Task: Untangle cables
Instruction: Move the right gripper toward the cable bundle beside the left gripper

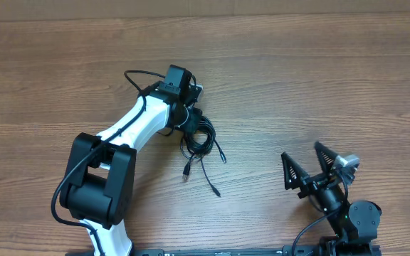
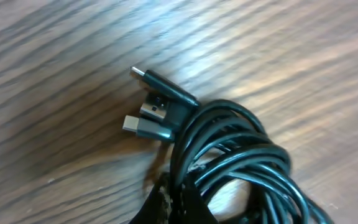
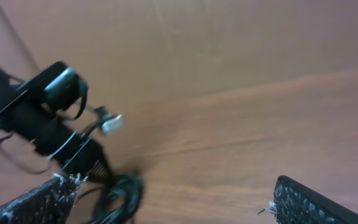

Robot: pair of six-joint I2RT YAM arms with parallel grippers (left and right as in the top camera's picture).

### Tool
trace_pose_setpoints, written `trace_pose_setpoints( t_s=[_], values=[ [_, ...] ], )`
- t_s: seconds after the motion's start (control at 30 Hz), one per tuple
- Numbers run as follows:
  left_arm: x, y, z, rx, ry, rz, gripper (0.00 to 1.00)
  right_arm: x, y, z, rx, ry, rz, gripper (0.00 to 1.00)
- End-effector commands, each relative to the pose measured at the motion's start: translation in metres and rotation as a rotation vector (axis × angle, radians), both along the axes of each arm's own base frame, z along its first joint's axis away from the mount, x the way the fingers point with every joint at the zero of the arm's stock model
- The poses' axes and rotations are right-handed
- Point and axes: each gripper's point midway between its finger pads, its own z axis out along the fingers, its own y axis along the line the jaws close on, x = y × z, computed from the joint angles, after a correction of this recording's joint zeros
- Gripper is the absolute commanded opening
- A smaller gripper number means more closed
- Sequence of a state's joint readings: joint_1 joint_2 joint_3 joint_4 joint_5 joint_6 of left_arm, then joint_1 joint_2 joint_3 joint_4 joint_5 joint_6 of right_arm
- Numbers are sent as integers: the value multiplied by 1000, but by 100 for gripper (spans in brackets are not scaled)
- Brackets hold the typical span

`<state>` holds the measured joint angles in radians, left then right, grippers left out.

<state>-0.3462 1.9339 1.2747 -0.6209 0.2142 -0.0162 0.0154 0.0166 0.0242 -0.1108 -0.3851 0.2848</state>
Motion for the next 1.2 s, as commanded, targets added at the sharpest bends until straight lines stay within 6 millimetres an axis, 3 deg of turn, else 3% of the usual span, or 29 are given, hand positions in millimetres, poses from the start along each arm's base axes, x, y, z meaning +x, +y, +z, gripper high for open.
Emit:
trace_pose_setpoints(
  t_s=[0.0, 0.2, 0.37, 0.6, 0.77, 0.8, 0.83, 0.87, 0.9, 1.17],
  values=[
    [6, -21, 44, -225, -67, -161, 4, -9, 12, 24, 64, 25, 72, 100],
    [18, -14, 78, -522, -89, -173, 4, 0, 13, 58, 65, 120, 78, 100],
    [14, -7, 78, -539, -104, -221, 4, 16, 34, 68, 91, 296, 206, 100],
    [7, -21, 75, -526, -98, -260, 4, 30, 76, 40, 233, 528, 498, 100],
    [7, -23, 67, -467, -96, -257, 4, 45, 83, 6, 490, 834, 469, 100],
    [6, -24, 67, -461, -96, -260, 4, 49, 84, -2, 518, 879, 459, 96],
    [5, -26, 66, -461, -94, -267, 4, 51, 86, -11, 538, 914, 465, 69],
    [4, -29, 66, -462, -93, -272, 4, 53, 87, -16, 546, 932, 475, 53],
    [3, -31, 66, -465, -92, -279, 4, 53, 88, -20, 552, 945, 486, 44],
    [-11, -58, 73, -520, -93, -373, 4, 56, 100, -55, 461, 995, 429, 42]
  ],
)
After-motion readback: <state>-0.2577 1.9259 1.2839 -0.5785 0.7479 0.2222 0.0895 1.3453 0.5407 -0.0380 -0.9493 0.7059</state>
